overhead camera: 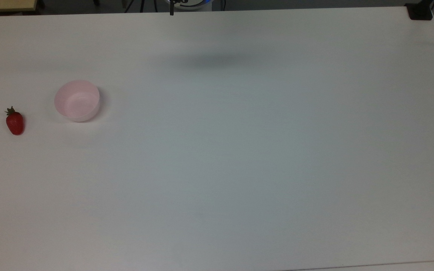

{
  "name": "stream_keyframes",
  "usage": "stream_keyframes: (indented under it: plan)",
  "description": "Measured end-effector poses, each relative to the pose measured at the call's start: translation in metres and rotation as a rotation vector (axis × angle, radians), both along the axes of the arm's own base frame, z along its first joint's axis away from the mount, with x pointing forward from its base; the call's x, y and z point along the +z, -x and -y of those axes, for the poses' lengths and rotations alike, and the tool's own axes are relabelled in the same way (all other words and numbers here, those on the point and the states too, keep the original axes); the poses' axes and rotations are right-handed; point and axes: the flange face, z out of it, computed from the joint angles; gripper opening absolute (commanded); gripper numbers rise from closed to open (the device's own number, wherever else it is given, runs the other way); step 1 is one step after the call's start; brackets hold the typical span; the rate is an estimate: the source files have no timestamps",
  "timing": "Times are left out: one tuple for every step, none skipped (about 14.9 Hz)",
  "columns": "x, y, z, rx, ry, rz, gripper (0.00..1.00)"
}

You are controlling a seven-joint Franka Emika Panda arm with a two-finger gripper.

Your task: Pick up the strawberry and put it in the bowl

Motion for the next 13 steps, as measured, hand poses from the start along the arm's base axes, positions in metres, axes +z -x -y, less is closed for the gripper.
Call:
stream_keyframes:
  plan:
    - [-0.0001,0.0,0.0,0.0,0.0,0.0,1.0]
    - [0.0,0.0,0.001,-0.002,0.0,0.0,1.0]
    - [0.0,0.0,0.0035,-0.006,0.0,0.0,1.0]
    - [0.0,0.0001,0.006,-0.011,0.0,0.0,1.0]
    - [0.0,0.0001,0.0077,-0.014,0.0,0.0,1.0]
    - [0.0,0.0001,0.0086,-0.016,0.0,0.0,1.0]
    - [0.0,0.0001,0.0086,-0.016,0.0,0.0,1.0]
    - [0.0,0.0001,0.0086,-0.016,0.0,0.0,1.0]
    - [0.0,0.0001,0.0086,-0.016,0.0,0.0,1.0]
    - [0.0,0.0001,0.0086,-0.016,0.0,0.0,1.0]
    - [0.0,0.0001,0.0086,-0.016,0.0,0.0,1.0]
    - [0.0,0.0001,0.0086,-0.015,0.0,0.0,1.0]
    - [0.0,0.0001,0.0087,-0.015,0.0,0.0,1.0]
